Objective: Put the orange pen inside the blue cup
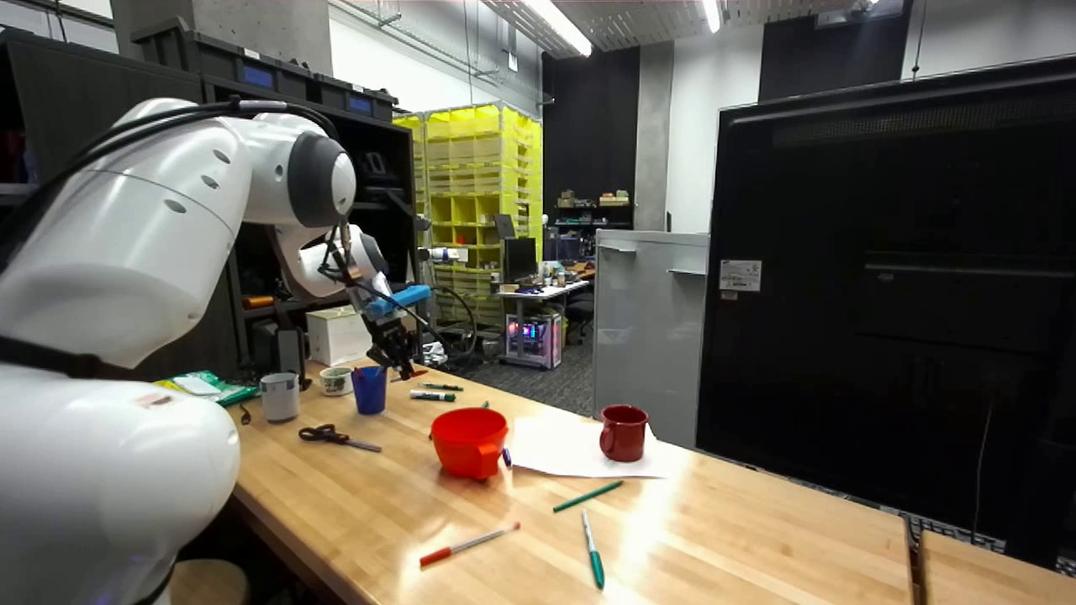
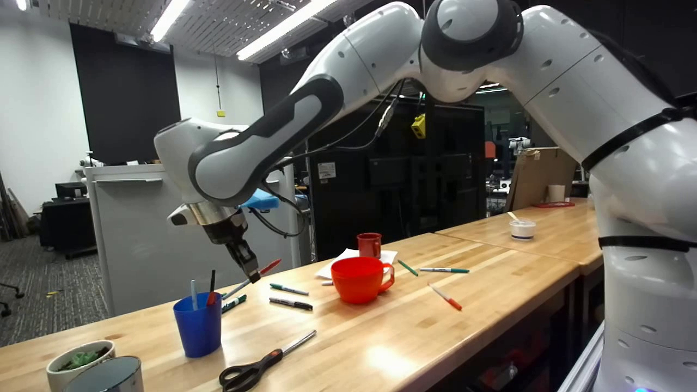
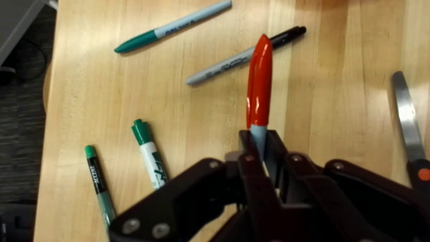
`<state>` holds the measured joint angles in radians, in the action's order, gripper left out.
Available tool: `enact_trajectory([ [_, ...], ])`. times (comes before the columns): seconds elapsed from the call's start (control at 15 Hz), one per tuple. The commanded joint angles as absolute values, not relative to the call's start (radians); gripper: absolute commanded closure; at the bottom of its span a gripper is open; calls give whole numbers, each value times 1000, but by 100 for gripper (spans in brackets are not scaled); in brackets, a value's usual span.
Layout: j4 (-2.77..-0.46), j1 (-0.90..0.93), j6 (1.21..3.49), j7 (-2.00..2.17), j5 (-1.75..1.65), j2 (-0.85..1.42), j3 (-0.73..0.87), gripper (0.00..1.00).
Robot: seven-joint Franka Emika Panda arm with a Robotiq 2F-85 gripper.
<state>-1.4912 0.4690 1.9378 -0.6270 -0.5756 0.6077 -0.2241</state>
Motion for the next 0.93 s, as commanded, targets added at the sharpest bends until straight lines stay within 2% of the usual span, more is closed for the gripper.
enact_trajectory([
  [0.0,-1474,508,1801,-575,-640,568,-217,97],
  [0.4,-1400,562,1607,-570,-713,591,-251,97],
  [0.87,-1321,638,1503,-608,-828,652,-263,97],
])
